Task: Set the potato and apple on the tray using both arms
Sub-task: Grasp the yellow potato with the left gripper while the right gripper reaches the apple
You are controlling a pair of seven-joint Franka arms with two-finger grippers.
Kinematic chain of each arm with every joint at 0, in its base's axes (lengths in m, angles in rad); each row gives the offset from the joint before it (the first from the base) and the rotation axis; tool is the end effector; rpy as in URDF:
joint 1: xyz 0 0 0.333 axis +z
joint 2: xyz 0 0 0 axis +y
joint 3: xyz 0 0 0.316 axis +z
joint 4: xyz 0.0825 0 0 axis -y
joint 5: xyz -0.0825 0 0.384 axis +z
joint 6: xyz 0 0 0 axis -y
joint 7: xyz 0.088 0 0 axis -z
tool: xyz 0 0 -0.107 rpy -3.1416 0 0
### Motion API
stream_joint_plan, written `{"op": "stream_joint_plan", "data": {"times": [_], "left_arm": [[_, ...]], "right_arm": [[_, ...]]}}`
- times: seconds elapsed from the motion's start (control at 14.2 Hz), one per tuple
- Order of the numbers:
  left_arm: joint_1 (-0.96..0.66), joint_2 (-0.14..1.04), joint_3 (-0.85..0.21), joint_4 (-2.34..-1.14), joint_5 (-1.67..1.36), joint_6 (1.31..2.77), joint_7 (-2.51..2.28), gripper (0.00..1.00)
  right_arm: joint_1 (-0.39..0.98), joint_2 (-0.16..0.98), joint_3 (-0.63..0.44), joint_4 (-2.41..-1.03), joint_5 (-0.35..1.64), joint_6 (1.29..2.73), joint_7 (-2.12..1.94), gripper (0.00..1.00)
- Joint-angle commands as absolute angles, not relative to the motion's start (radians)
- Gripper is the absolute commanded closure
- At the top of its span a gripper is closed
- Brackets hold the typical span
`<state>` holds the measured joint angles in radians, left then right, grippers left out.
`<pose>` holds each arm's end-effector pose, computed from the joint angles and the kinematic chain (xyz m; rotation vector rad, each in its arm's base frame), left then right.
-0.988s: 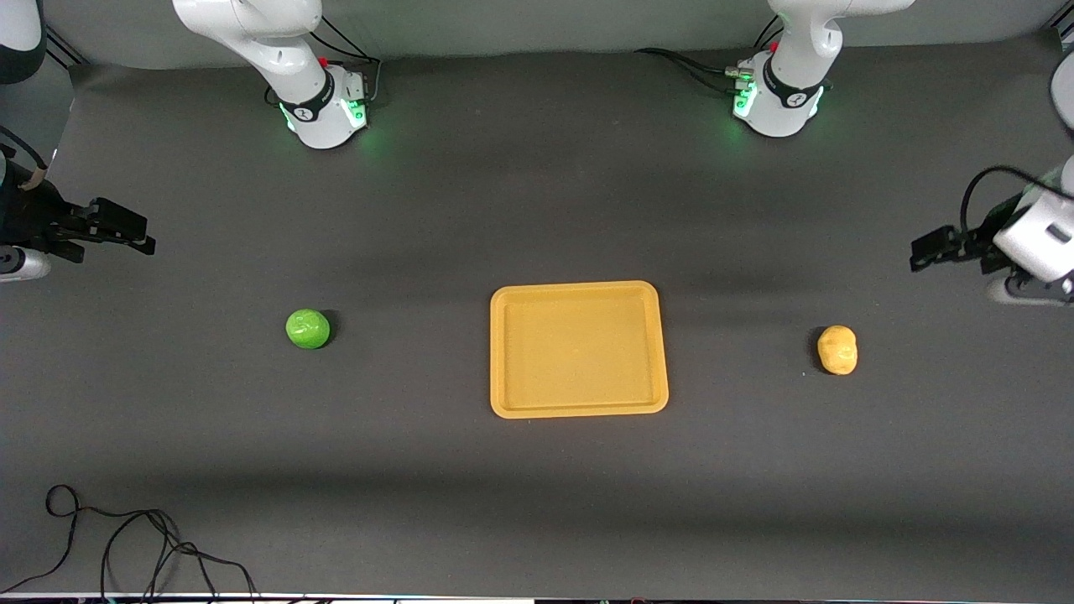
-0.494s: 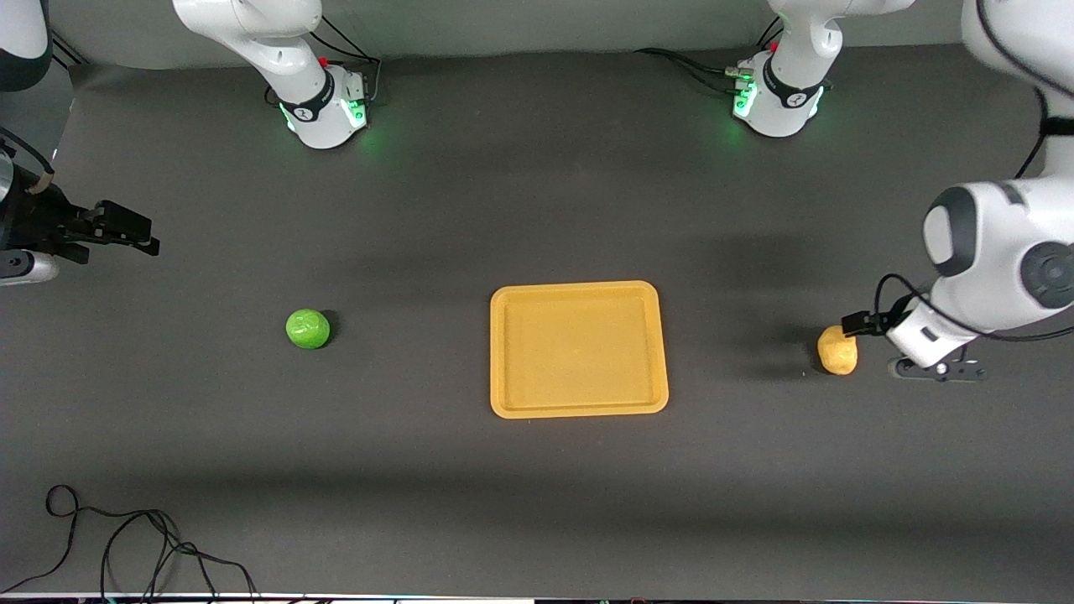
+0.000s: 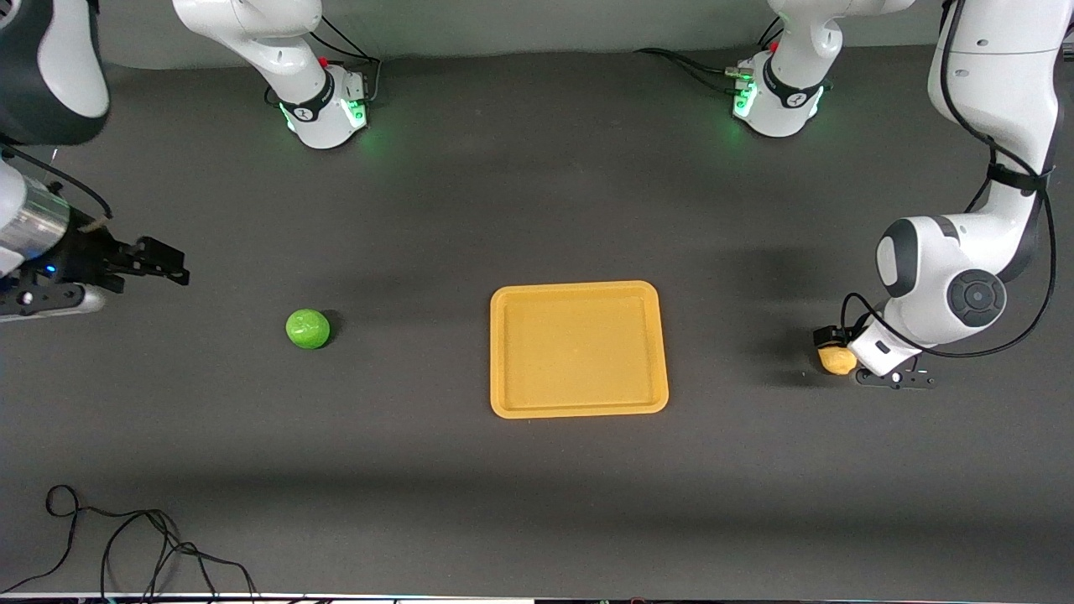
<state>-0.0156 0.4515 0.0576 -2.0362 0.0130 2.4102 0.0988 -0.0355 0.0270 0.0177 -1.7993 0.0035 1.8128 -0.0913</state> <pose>0.5902 0.0245 0.2137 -3.1090 0.1114 0.1230 0.5698 -0.0099 0.5213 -3.1349 -0.1139 0.0208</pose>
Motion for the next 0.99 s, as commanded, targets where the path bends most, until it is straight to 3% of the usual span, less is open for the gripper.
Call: {"op": "stream_joint_plan", "data": {"times": [0.0, 0.07, 0.28, 0.42, 0.56, 0.92], "left_arm": [[-0.014, 0.474, 0.06, -2.048, 0.028, 2.459, 0.097, 0.0], [-0.012, 0.479, 0.06, -2.049, 0.028, 2.464, 0.095, 0.03], [-0.012, 0.479, 0.06, -2.054, 0.028, 2.459, 0.095, 0.48], [-0.014, 0.466, 0.06, -2.052, 0.028, 2.444, 0.095, 0.69], [-0.015, 0.422, 0.057, -2.051, 0.026, 2.425, 0.092, 0.77], [-0.054, 0.226, -0.01, -1.981, 0.011, 2.131, -0.091, 0.78]], "right_arm": [[-0.014, 0.017, 0.018, -1.954, 0.003, 1.989, -0.057, 0.0], [-0.009, 0.031, 0.018, -1.989, 0.003, 2.029, -0.055, 0.0], [0.009, 0.043, 0.02, -2.112, 0.005, 2.17, -0.02, 0.0], [0.034, 0.043, 0.018, -2.204, 0.005, 2.28, -0.02, 0.0], [0.035, 0.079, 0.018, -2.232, 0.005, 2.338, -0.02, 0.0], [0.034, 0.188, 0.017, -2.256, 0.006, 2.447, -0.011, 0.0]]}}
